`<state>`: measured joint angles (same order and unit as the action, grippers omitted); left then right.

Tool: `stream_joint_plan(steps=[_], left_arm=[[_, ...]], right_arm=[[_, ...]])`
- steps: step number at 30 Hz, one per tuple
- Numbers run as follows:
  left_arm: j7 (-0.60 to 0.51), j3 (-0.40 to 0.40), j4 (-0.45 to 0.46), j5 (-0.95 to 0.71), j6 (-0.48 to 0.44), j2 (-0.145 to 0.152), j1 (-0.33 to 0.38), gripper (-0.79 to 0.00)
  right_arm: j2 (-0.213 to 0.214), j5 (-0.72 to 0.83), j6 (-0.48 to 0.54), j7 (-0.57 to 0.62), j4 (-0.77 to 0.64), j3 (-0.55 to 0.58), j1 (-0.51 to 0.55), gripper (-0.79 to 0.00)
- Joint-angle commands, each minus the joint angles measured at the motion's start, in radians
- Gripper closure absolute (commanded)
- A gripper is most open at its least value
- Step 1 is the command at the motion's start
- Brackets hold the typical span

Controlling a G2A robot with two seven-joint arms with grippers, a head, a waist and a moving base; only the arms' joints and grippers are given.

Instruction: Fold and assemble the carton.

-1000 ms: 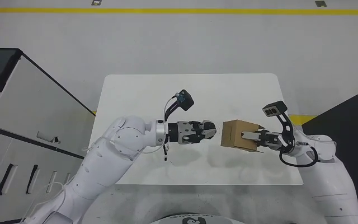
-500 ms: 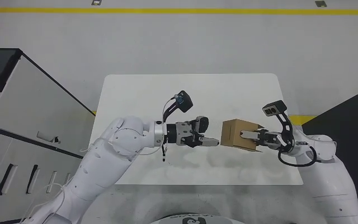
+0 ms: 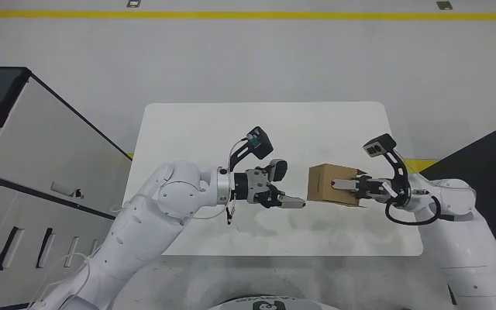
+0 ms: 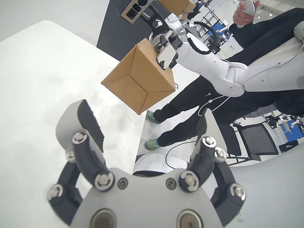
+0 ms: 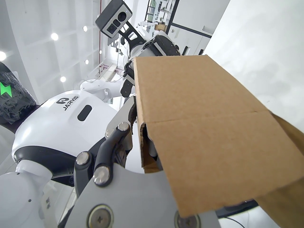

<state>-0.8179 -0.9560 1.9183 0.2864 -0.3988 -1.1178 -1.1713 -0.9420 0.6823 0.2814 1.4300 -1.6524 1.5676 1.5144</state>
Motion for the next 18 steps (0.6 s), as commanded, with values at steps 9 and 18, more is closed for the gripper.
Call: stream_joint_plan(steps=[9,18], left_arm=[[-0.014,0.018,-0.033,-0.134,0.224,-0.009,-0.007,-0.785],[-0.062,0.040,-0.066,-0.192,0.333,-0.013,-0.005,-0.785]], right_arm=[[0.003,-0.088,0.088,0.000,-0.056,0.004,-0.010,0.000],[0.003,-0.111,0.084,-0.023,-0.089,-0.010,-0.010,0.000]])
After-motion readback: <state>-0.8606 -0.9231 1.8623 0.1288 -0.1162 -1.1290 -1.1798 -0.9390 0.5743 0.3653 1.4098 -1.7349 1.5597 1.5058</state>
